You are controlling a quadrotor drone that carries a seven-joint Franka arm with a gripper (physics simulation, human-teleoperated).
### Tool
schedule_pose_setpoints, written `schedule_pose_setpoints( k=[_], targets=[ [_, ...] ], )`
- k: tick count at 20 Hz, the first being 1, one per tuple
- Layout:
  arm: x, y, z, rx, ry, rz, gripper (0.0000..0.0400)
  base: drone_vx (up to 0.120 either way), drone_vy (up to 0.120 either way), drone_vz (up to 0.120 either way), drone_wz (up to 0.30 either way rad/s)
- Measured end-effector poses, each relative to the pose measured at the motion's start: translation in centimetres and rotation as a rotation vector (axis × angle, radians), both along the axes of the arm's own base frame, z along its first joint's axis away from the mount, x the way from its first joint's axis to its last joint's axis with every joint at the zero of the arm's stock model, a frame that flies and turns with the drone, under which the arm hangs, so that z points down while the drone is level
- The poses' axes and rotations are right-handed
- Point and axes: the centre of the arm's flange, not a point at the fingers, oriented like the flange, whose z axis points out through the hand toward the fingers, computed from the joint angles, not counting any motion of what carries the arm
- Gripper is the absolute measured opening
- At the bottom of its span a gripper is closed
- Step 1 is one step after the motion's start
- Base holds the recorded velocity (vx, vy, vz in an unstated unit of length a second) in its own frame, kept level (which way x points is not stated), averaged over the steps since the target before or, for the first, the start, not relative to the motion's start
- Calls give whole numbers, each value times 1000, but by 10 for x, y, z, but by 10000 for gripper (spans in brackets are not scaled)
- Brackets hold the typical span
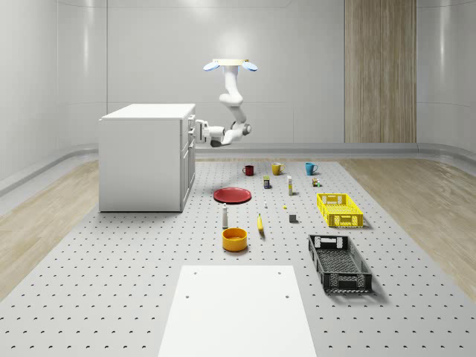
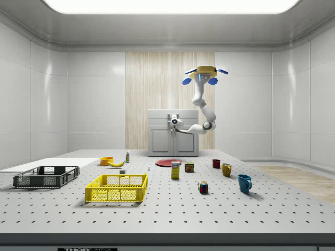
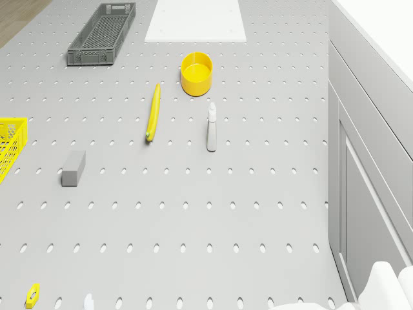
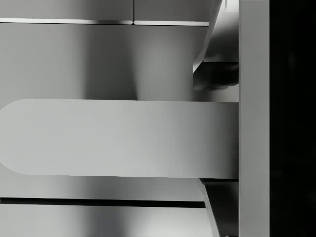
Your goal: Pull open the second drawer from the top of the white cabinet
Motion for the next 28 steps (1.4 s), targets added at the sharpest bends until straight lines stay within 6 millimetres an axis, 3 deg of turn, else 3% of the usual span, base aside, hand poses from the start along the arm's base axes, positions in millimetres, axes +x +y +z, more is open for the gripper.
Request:
schedule_pose_setpoints(
  k=[1,2,3,8,14,16,20,21,22,28],
  targets=[
    [0,0,0,-2,17,0,157,0,0,0,0],
    [-2,-1,8,-20,64,3,222,0,0,0,0],
    [-2,-2,10,-28,58,4,230,0,0,0,0],
    [-1,-9,4,-18,27,3,179,0,0,0,0],
    [-1,-21,1,-13,22,3,160,0,0,0,0],
    [-1,-24,3,-21,29,3,174,0,0,0,0],
    [1,-31,-2,-3,-8,1,133,0,0,0,0],
    [-1,-34,4,-16,31,3,184,0,0,0,0],
    [-2,-36,5,-22,22,3,191,0,0,0,0],
    [-2,-52,4,-26,21,3,182,0,0,0,0]
  ],
)
